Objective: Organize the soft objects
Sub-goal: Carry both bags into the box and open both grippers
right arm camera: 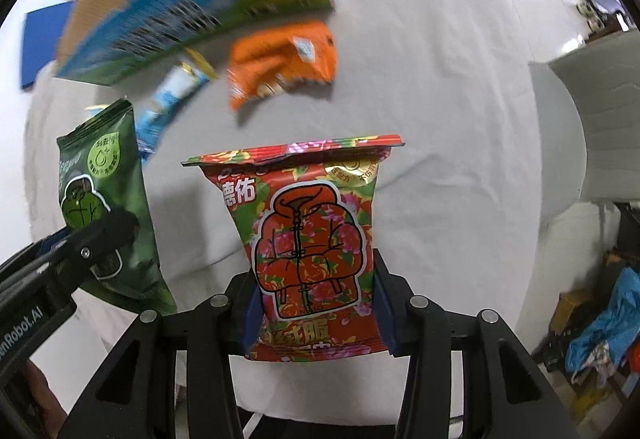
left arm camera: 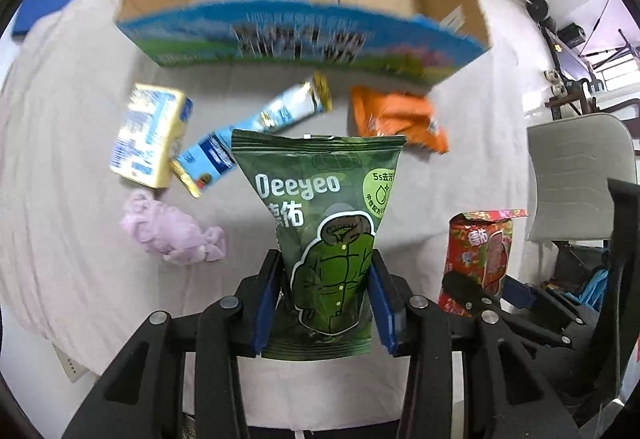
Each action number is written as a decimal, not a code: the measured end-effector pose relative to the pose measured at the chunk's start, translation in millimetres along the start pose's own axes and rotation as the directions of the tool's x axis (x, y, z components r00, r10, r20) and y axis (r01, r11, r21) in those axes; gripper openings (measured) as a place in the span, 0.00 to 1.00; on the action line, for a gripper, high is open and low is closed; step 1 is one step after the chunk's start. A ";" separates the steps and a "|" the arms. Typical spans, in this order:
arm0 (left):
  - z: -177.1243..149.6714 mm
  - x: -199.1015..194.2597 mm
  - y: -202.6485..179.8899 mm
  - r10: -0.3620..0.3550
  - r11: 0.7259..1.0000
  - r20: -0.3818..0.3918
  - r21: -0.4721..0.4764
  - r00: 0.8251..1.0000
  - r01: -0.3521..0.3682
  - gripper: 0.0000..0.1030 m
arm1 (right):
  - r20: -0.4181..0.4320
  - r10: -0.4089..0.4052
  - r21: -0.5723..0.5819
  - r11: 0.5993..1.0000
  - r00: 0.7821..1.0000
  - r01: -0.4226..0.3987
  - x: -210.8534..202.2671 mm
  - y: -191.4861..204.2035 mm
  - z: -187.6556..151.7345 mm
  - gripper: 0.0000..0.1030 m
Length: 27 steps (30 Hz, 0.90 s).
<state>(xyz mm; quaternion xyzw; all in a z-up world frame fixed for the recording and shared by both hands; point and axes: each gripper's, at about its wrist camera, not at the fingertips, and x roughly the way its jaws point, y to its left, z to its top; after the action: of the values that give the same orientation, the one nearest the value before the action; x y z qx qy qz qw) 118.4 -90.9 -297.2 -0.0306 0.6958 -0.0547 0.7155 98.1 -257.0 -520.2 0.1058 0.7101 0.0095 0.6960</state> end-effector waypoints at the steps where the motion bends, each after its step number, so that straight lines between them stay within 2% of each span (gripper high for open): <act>1: -0.4 -12.2 0.2 -0.009 1.000 0.018 -0.003 1.000 0.009 0.38 | 0.012 0.009 -0.005 1.000 1.000 -0.009 -8.8 2.8 2.6 0.47; 3: 11.3 -29.8 3.0 -0.015 1.000 0.046 -0.002 0.999 0.015 0.38 | 0.045 0.025 -0.018 1.000 0.999 -0.025 -23.3 2.6 8.4 0.47; 6: 22.4 -58.5 -0.3 -0.020 1.000 0.104 0.008 0.994 0.019 0.38 | 0.085 0.050 -0.040 0.998 0.995 -0.047 -67.4 19.7 27.9 0.47; 7: 27.6 -64.5 -1.7 -0.021 1.000 0.115 0.013 0.993 0.020 0.38 | 0.093 0.056 -0.046 0.998 0.994 -0.052 -100.8 13.8 34.6 0.47; 9: 40.1 -76.9 -0.8 -0.033 0.999 0.139 0.020 0.990 0.031 0.38 | 0.117 0.070 -0.061 0.996 0.991 -0.063 -130.6 17.0 39.3 0.47; 15: 88.7 -97.2 5.2 -0.069 0.997 0.186 0.051 0.980 0.060 0.38 | 0.167 0.105 -0.090 0.992 0.980 -0.091 -185.9 37.9 64.3 0.47; 18: 124.9 -104.6 11.1 -0.085 0.994 0.198 0.078 0.976 0.070 0.38 | 0.194 0.090 -0.086 0.993 0.977 -0.074 -195.8 48.3 87.1 0.47; 23: 180.6 -97.8 19.4 -0.094 0.991 0.177 0.112 0.980 0.074 0.38 | 0.208 0.073 -0.060 0.996 0.975 -0.062 -191.5 67.0 147.5 0.47; 27: 236.3 -64.3 30.5 -0.136 0.987 0.098 0.104 0.986 0.126 0.38 | 0.200 0.070 -0.038 0.997 0.977 -0.063 -172.1 79.8 198.1 0.47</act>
<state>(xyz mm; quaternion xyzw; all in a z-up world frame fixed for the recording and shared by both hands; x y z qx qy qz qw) 354.0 -60.5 -230.0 -0.0444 0.6501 -0.1339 0.7466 306.7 -233.7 -343.7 0.1190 0.6318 0.0332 0.7652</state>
